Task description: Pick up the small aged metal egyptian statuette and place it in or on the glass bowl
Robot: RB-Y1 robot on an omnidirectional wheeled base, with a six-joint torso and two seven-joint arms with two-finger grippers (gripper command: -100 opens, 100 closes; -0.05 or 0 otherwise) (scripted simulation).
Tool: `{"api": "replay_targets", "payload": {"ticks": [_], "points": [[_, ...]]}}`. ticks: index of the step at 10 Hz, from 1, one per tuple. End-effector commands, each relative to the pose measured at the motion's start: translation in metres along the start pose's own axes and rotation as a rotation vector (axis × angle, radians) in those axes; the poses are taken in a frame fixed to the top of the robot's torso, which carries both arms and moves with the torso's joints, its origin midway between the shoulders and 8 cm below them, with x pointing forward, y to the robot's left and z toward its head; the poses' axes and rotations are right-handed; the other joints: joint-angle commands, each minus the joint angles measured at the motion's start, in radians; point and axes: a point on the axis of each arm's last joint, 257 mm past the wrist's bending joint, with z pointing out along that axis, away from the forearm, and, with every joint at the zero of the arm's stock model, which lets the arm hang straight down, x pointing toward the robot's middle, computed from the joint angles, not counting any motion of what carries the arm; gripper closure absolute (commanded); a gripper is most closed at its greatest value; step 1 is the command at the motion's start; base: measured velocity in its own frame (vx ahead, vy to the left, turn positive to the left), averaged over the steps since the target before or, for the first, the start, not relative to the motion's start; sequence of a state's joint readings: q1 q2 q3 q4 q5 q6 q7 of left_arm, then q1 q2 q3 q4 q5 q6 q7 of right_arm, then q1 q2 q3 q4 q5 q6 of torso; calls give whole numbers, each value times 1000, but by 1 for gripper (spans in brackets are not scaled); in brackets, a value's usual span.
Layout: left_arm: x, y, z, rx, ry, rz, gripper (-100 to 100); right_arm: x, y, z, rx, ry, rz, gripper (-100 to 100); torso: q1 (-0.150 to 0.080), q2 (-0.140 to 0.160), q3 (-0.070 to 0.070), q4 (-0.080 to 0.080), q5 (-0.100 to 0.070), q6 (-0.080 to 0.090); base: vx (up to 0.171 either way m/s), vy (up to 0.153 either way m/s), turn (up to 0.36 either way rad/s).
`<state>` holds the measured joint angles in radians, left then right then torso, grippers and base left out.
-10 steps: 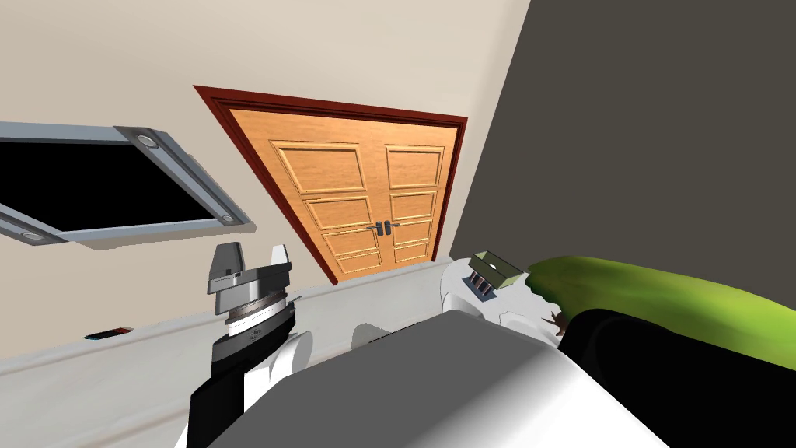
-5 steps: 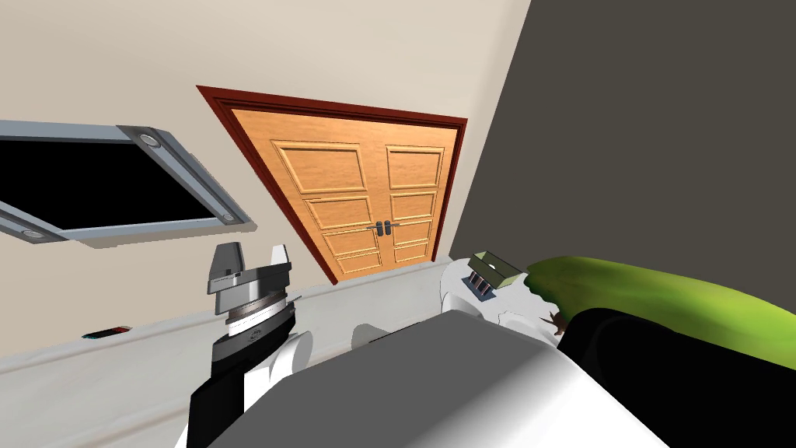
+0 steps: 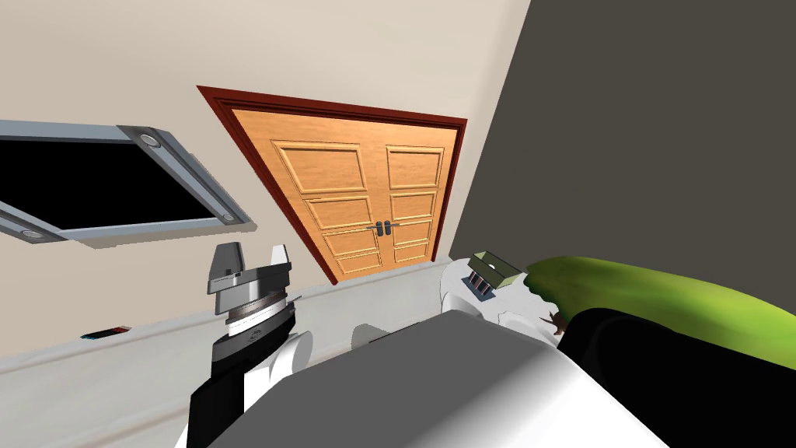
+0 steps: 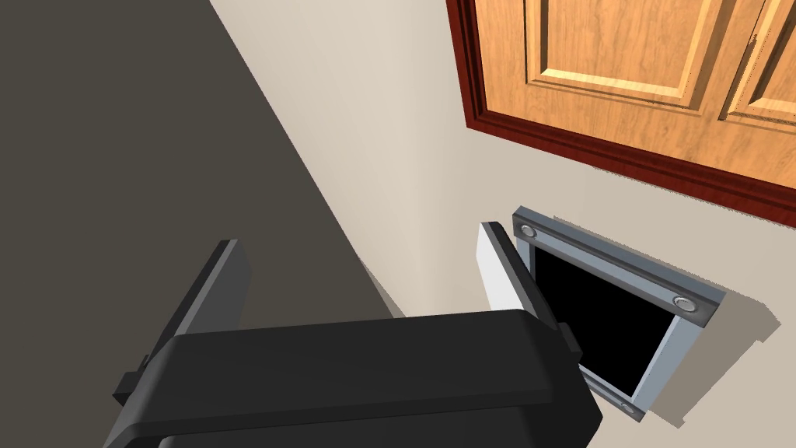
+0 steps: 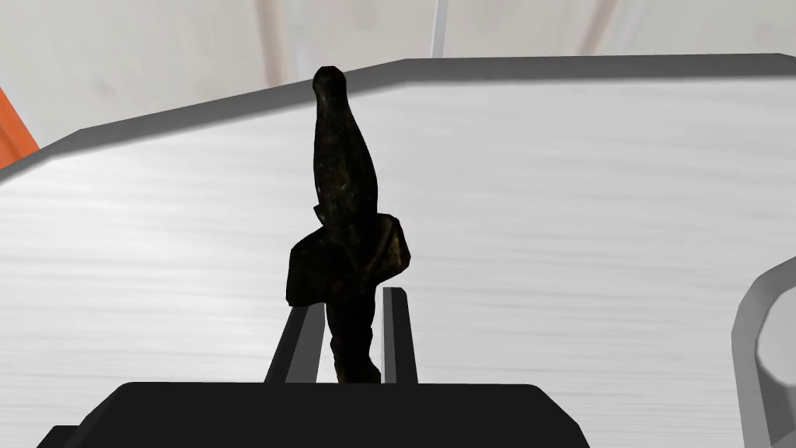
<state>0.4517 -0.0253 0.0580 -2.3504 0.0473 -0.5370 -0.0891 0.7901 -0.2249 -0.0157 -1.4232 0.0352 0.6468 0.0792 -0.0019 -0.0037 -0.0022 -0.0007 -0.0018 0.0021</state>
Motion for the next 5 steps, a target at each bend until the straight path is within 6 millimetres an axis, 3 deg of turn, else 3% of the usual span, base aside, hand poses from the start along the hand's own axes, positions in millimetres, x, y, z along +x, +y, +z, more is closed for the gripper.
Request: {"api": "replay_targets", "payload": {"ticks": [1,5], "points": [[0,0,0,0,0,0,0,-1,-2,-5,3,-2,-1,100,0,0,0,0,0,0,9,2,0],[0,0,0,0,0,0,0,-3,-5,-18,5,-3,-2,100,1,-1,0,0,0,0,11,9,-3]]}}
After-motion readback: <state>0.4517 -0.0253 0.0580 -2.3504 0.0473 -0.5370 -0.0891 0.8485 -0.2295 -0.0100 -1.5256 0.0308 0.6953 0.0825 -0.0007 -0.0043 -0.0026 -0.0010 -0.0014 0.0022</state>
